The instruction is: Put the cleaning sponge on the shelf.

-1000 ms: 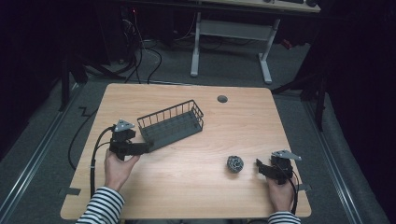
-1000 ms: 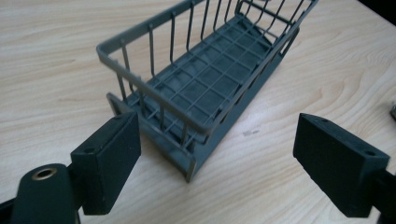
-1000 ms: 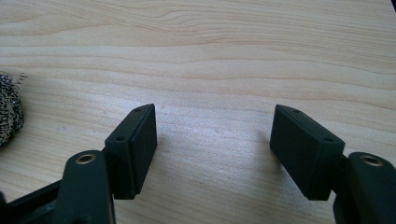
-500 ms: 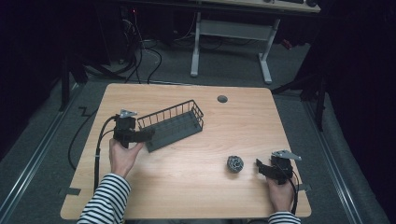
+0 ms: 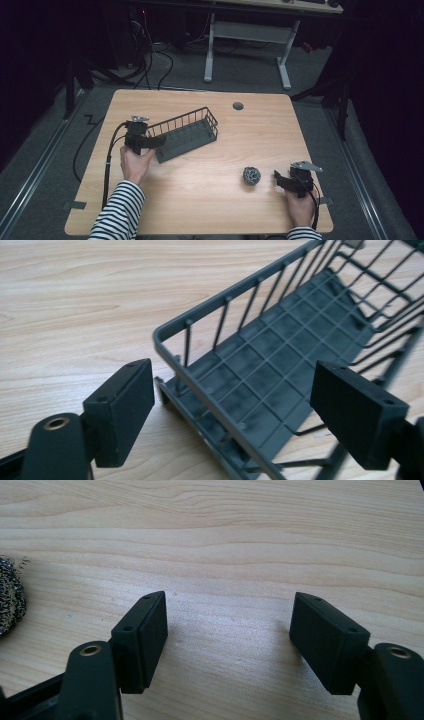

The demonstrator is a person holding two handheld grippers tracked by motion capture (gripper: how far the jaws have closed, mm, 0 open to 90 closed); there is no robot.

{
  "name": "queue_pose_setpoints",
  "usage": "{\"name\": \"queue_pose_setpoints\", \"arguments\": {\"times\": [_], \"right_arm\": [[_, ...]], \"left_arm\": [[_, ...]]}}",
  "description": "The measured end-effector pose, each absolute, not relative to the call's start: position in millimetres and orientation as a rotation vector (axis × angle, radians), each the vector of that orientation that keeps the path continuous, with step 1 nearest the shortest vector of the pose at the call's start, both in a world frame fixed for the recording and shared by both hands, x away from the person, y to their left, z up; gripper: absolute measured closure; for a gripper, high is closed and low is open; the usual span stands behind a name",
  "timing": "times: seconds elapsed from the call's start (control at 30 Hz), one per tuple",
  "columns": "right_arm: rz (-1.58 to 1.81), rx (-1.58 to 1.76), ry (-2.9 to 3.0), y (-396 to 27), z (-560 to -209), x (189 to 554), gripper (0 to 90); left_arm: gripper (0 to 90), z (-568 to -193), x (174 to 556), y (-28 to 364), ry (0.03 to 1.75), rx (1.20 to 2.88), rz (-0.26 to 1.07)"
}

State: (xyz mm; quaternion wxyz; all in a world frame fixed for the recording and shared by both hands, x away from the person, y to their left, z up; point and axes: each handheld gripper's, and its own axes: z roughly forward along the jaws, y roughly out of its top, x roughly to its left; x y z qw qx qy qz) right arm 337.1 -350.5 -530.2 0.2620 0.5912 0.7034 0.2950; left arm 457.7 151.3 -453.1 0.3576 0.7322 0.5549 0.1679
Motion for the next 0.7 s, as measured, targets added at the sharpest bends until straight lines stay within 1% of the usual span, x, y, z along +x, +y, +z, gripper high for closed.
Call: {"name": "queue_pose_setpoints", "arguments": {"times": [0.17,0.23,0.3,0.37,0.4,0.47,0.53,0.6,0.7], "right_arm": [[0.798,1.601,1.903,-350,-530,337,31.8],[0.798,1.601,1.903,-350,-530,337,31.8],[0.800,1.600,1.902,-350,-530,337,31.8],[0.799,1.597,1.903,-350,-530,337,31.8],[0.800,1.600,1.903,-350,-530,337,31.8],[0.798,1.601,1.903,-350,-530,337,31.7],[0.798,1.600,1.904,-350,-530,337,31.8],[0.798,1.597,1.905,-350,-530,337,31.8],[0.798,1.600,1.904,-350,-530,337,31.7]], "left_arm": [[25.8,-458,458,153,1.438,1.895,0.425],[30.1,-462,458,153,1.423,1.913,0.390],[31.3,-463,457,153,1.417,1.921,0.389],[37.2,-461,455,152,1.401,1.931,0.406],[38.5,-461,454,152,1.403,1.933,0.413],[39.6,-460,453,152,1.404,1.935,0.411],[43.4,-459,451,151,1.387,1.945,0.410],[45.3,-459,450,148,1.377,1.953,0.417],[45.4,-459,448,143,1.367,1.959,0.392]]}}
